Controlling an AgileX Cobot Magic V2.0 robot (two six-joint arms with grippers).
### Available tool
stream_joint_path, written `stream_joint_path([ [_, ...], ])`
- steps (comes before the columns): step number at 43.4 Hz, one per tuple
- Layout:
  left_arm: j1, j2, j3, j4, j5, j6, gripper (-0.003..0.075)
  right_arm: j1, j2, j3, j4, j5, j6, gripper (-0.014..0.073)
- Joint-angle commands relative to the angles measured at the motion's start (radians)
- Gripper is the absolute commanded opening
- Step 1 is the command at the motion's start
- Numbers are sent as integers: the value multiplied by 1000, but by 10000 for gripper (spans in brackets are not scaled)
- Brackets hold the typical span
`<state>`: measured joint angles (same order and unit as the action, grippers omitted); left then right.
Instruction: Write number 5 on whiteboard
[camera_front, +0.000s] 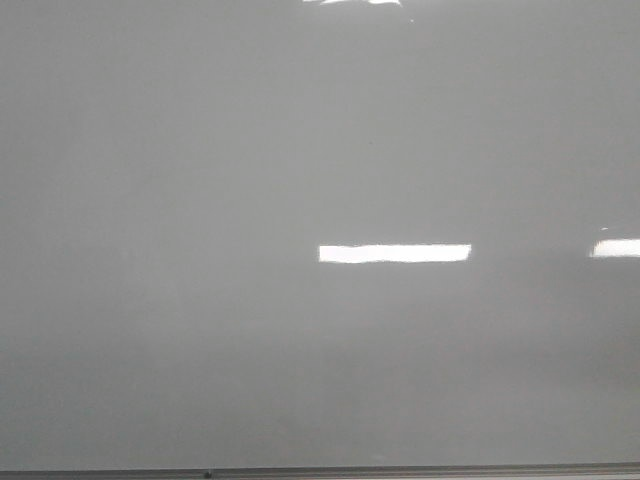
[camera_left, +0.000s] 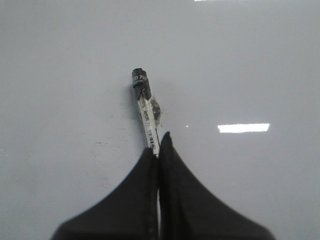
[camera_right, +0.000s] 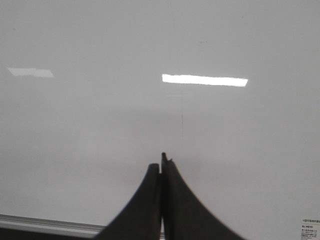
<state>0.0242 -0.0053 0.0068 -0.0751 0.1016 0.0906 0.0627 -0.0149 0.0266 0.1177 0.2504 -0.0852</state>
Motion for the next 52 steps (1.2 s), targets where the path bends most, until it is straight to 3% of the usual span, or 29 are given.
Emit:
stream_joint_path([
  [1, 0, -14, 6, 0, -76, -9, -20, -1, -15, -15, -7, -76, -1, -69],
  [52, 0, -14, 6, 0, -76, -9, -20, -1, -15, -15, -6, -93, -1, -69],
])
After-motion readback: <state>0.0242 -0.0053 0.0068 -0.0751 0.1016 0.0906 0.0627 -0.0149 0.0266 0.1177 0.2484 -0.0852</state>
